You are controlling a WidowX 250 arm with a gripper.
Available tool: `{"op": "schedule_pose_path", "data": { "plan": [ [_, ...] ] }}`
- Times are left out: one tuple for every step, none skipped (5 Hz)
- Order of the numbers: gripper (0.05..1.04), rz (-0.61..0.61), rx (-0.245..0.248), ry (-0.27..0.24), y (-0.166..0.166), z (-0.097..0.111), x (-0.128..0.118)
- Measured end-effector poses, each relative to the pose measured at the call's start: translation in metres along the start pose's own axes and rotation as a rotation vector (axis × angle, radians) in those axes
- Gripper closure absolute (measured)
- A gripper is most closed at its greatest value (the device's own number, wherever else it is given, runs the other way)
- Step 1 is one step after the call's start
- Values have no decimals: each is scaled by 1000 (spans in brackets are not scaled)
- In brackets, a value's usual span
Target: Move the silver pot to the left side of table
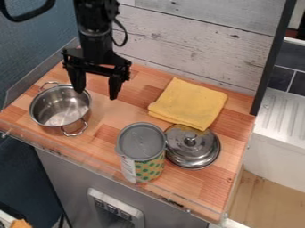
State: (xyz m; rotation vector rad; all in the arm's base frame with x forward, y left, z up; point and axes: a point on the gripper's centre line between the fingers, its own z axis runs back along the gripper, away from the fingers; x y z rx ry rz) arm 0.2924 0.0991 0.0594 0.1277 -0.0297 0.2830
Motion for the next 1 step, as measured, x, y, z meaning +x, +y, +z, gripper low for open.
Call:
{"op": "schedule_pose_path", "data": {
  "plan": [
    [76,-48,-15,10,-3,2,-1]
  ]
}}
